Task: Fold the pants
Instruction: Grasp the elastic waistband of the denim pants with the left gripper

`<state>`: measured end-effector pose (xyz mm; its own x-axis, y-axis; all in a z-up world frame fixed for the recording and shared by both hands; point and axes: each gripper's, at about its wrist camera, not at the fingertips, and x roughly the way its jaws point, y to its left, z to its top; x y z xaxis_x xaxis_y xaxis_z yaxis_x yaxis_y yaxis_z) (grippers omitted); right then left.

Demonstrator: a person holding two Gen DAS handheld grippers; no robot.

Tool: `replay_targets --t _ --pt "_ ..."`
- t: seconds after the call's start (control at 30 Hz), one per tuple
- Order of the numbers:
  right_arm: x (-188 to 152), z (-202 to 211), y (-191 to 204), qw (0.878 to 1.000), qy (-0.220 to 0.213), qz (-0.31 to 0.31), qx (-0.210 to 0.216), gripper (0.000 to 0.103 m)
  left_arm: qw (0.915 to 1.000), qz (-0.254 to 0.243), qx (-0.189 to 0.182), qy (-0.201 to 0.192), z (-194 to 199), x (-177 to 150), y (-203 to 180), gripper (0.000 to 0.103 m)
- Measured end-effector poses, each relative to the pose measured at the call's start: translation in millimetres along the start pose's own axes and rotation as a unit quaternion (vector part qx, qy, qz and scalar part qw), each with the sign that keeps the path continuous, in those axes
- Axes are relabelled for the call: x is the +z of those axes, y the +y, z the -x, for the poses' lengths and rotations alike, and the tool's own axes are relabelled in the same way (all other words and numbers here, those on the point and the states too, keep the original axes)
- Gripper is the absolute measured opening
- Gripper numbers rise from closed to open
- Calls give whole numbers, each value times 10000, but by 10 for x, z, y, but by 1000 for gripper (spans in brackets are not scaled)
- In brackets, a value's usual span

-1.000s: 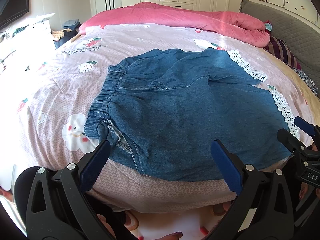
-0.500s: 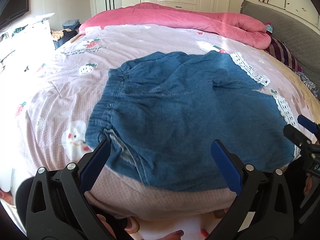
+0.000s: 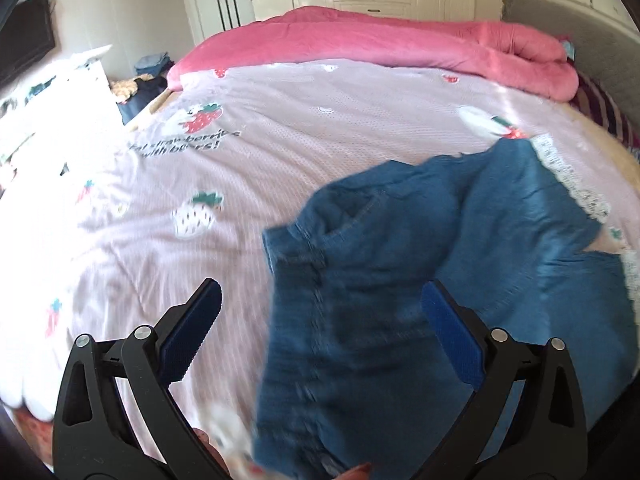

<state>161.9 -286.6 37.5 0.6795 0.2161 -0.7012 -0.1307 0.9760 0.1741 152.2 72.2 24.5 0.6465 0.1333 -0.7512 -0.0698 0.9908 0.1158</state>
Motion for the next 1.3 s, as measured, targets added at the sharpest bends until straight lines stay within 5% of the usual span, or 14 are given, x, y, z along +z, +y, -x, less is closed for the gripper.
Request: replay_targets --t 0.2,0.33,0.5,0.57,0.63,0.8,1.07,1.17,1.3 --pt "347 -350 -418 9975 71 -2 -704 99 9986 -400 -214 283 -548 257 55 94" --pt "480 -659 -672 9938 331 -12 -1062 99 9984 -155 -333 422 -787 325 156 92" --pt "526 -1102 -920 9908 902 -65 -1011 96 9976 -431 -327 430 -930 399 79 49" --pt "528 -1205 -960 9903 1023 -166 -928 76 9967 -487 -365 528 -1016 403 40 25" --pt "505 -1306 -948 9884 1266 -188 -824 45 9960 -654 -220 567 -1095 405 -4 12" --pt "483 -1285 -1002 9900 1284 -368 -448 15 9969 -401 -369 568 -1168 415 101 7" --pt "432 -1171 -1187 9879 1275 -503 -718 14 9968 -358 -368 605 -1203 401 91 7" --pt "371 -1246 -1134 9856 1347 -303 -975 20 9968 -330 -383 618 -1220 400 108 7" --pt "446 -1045 -1115 9866 1122 -486 -1082 42 9968 -186 -503 591 -1206 405 174 7"
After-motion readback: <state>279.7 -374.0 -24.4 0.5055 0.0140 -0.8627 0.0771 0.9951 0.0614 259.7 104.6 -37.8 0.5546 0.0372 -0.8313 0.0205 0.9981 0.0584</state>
